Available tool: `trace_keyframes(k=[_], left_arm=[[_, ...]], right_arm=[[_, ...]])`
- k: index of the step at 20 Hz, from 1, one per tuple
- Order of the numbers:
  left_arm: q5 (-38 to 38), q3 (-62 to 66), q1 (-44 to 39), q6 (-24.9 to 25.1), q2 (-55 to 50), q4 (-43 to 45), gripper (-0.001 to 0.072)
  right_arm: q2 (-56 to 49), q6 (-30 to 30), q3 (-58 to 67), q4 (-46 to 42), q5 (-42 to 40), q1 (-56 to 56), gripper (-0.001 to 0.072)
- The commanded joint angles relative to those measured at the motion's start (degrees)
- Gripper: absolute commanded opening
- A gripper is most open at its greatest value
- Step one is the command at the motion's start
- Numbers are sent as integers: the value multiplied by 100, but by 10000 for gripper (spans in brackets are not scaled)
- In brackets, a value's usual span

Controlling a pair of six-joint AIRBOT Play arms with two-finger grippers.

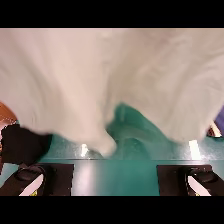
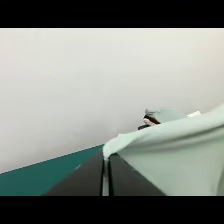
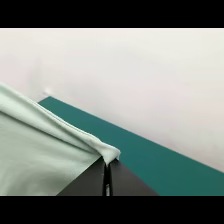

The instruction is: Fold the shirts.

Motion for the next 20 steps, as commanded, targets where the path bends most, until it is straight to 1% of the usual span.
trace_keyframes(k=[1,2,4,6,9,10,12,15,17,18,19,20], left_arm=[[-210,-293,7,13,-361,570,22],[-431,-437,7,11,-597,796,22],[-863,-741,7,17,-1172,905,22],[-981,-1163,7,24,-1836,920,23],[-610,-1775,7,66,-3008,1141,23],[-389,-1897,7,66,-3464,1300,23],[-7,-1919,7,63,-4328,1346,24],[514,-1919,7,59,-5136,1325,24],[673,-1919,7,46,-5318,1322,25],[726,-1919,7,31,-5335,1325,135],[750,-1912,7,-50,-5333,1322,412],[656,-1873,9,-142,-5333,1327,538]], right_arm=[[-485,229,-24,-17,157,-2,14],[-841,299,-24,-17,280,-2,14],[-1626,304,-24,-17,468,-2,14],[-2490,304,-26,28,551,42,14],[-3770,302,-26,24,396,138,14],[-4181,302,-26,31,247,140,14],[-4824,302,-26,33,-79,142,15],[-5394,304,-22,57,-376,140,16],[-5593,304,-22,258,-411,140,17],[-5650,302,-20,382,-435,140,21],[-5676,302,-22,492,-487,140,79],[-5672,302,-20,490,-564,140,265]])
